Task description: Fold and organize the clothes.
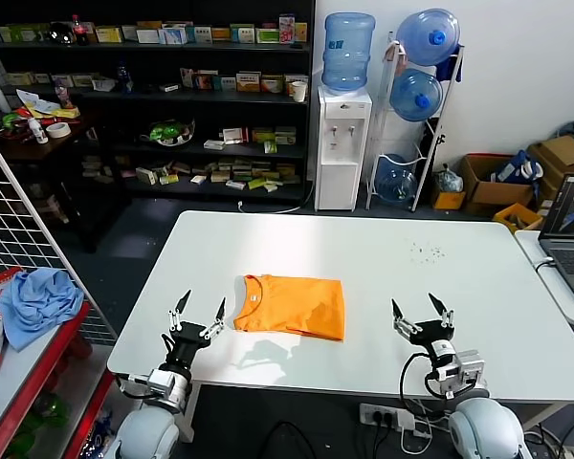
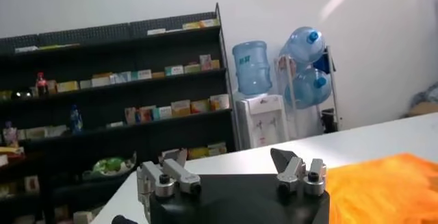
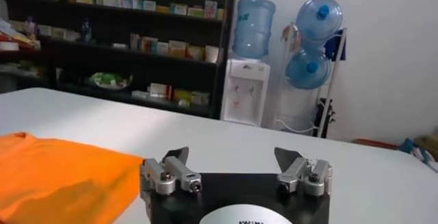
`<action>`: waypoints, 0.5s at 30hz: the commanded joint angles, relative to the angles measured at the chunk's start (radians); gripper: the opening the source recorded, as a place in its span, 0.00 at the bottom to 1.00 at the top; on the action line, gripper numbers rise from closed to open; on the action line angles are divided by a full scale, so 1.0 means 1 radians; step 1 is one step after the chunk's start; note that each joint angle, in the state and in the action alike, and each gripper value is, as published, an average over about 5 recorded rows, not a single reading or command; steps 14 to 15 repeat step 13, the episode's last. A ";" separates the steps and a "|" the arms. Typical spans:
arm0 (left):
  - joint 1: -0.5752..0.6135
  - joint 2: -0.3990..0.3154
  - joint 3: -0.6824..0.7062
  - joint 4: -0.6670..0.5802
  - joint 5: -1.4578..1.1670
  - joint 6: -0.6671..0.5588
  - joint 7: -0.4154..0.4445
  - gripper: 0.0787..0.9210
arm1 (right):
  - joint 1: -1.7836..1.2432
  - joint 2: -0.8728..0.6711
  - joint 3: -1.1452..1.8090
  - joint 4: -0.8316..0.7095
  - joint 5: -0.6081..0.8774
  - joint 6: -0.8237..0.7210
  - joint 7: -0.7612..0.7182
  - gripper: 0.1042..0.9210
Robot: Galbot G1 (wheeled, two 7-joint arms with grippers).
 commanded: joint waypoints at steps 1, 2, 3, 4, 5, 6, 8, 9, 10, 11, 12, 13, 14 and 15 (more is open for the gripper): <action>0.028 0.007 -0.054 -0.011 0.081 0.018 0.026 0.88 | 0.001 0.046 0.063 0.005 -0.022 -0.019 -0.038 0.88; 0.028 0.006 -0.058 -0.012 0.084 0.021 0.029 0.88 | 0.001 0.048 0.067 0.005 -0.023 -0.019 -0.039 0.88; 0.028 0.005 -0.062 -0.013 0.087 0.024 0.030 0.88 | 0.002 0.050 0.070 0.005 -0.023 -0.019 -0.039 0.88; 0.028 0.004 -0.066 -0.015 0.090 0.027 0.032 0.88 | 0.003 0.053 0.073 0.006 -0.023 -0.020 -0.039 0.88; 0.027 0.003 -0.069 -0.017 0.092 0.030 0.033 0.88 | 0.005 0.055 0.075 0.007 -0.022 -0.021 -0.039 0.88; 0.027 0.003 -0.071 -0.020 0.093 0.031 0.034 0.88 | 0.006 0.056 0.075 0.008 -0.022 -0.023 -0.039 0.88; 0.028 0.004 -0.073 -0.024 0.097 0.034 0.034 0.88 | 0.007 0.057 0.074 0.011 -0.023 -0.025 -0.038 0.88; 0.029 0.004 -0.073 -0.025 0.097 0.034 0.034 0.88 | 0.007 0.056 0.073 0.011 -0.023 -0.026 -0.038 0.88; 0.030 0.004 -0.074 -0.026 0.097 0.034 0.034 0.88 | 0.006 0.056 0.073 0.012 -0.023 -0.027 -0.038 0.88; 0.030 0.005 -0.076 -0.026 0.097 0.034 0.033 0.88 | 0.006 0.056 0.072 0.013 -0.023 -0.027 -0.037 0.88; 0.031 0.005 -0.076 -0.026 0.097 0.034 0.033 0.88 | 0.007 0.055 0.072 0.013 -0.023 -0.027 -0.037 0.88; 0.031 0.005 -0.077 -0.026 0.097 0.034 0.033 0.88 | 0.007 0.055 0.072 0.013 -0.022 -0.027 -0.037 0.88; 0.031 0.005 -0.077 -0.026 0.097 0.034 0.033 0.88 | 0.007 0.055 0.072 0.013 -0.022 -0.027 -0.037 0.88; 0.031 0.005 -0.077 -0.026 0.097 0.034 0.033 0.88 | 0.007 0.055 0.072 0.013 -0.022 -0.027 -0.037 0.88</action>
